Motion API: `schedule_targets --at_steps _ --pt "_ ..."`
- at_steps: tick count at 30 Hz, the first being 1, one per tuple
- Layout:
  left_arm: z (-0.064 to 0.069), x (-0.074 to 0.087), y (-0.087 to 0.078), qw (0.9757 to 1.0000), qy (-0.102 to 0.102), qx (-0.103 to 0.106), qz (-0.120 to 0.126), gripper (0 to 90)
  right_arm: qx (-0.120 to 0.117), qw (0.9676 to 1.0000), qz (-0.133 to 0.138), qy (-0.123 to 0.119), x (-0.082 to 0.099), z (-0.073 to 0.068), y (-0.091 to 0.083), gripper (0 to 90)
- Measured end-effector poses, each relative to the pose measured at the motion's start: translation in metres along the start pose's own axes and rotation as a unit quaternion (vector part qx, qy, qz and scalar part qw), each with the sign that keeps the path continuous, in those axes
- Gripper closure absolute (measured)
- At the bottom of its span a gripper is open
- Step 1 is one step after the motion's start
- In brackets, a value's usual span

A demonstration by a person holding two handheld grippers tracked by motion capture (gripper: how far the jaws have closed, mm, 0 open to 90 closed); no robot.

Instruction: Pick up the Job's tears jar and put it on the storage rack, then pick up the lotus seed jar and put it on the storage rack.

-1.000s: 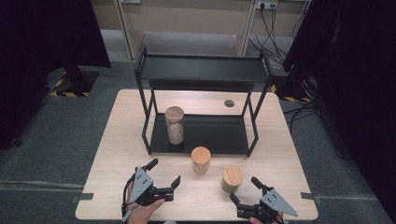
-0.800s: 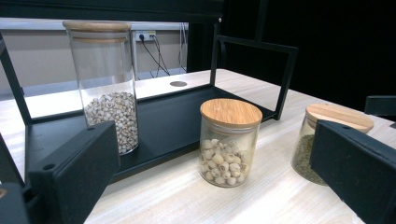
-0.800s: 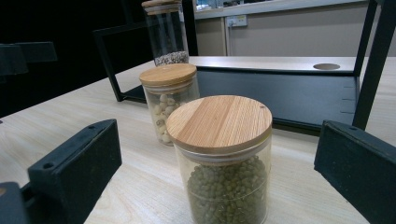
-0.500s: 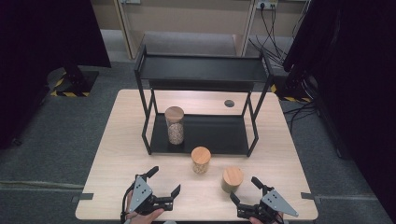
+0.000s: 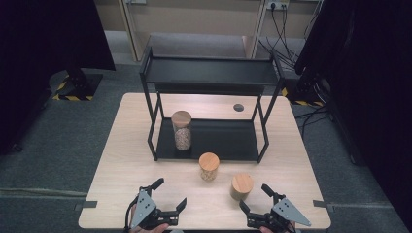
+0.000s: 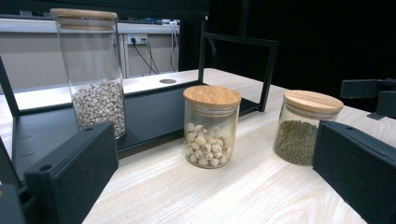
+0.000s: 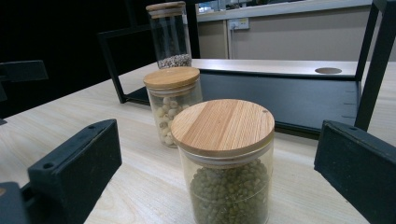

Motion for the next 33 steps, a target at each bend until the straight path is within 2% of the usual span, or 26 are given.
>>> schedule_targets --at_steps 33 --pt "-0.0016 0.0059 0.0009 0.9999 -0.004 -0.006 -0.007 0.2 -0.003 1.0 0.0 -0.003 0.0001 -0.0016 0.0004 0.9"
Point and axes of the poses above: each handheld gripper's, and its own axes: y roughly forward along the jaws, x roughly out of its underside, z roughly to its right, the point moved 2 cm from there along y, roughly forward along the jaws, and after that the axes turned 2 degrees about z, right-handed, at the moved point
